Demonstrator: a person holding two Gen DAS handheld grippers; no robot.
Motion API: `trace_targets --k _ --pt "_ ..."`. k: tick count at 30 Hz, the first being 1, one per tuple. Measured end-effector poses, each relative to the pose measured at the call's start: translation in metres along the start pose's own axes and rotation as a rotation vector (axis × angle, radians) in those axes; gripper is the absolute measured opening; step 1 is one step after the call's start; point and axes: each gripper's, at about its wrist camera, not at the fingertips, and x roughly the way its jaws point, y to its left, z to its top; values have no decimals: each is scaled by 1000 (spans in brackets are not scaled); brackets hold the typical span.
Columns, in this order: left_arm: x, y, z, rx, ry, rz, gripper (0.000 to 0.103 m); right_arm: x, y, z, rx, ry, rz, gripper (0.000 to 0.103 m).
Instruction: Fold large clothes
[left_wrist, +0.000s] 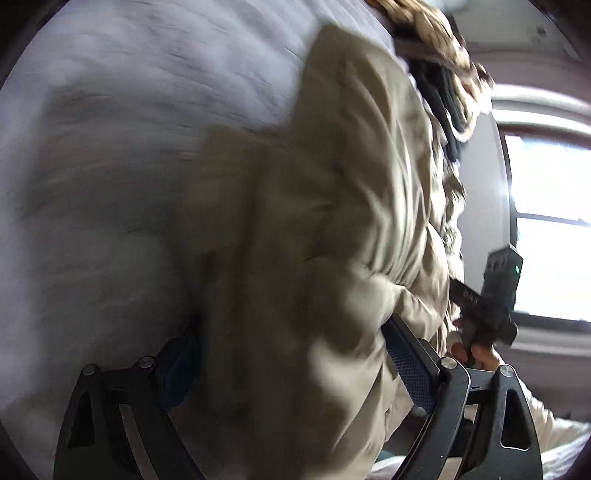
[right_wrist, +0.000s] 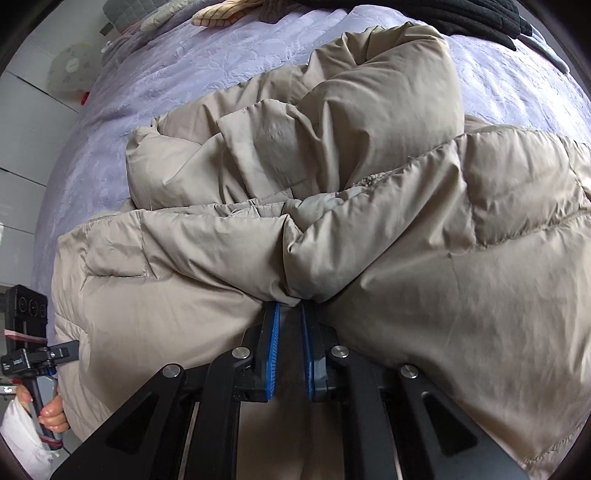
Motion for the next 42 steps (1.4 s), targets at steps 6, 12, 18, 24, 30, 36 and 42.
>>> trace_targets --k 6,12,18,24,30,36,42 --pt "15 -47 -6 93 58 -65 29 0 -4 -2 18 3 0 11" --pt "-1 -96 -22 150 14 -110 29 -4 0 2 15 17 -12 14" --pt "3 -101 -24 132 8 -59 29 -56 14 -20 -54 -22 -76 15" --pt "0 -103 -32 99 8 -33 29 -76 13 -92 -37 3 -21 11" --pt "-10 -161 -45 95 16 -39 29 -35 -9 -96 26 42 14 10" --pt "23 -288 -66 241 49 37 29 -26 -51 -93 142 67 224 7" --pt "108 -396 -88 410 93 232 34 -20 -93 -85 264 131 454 4"
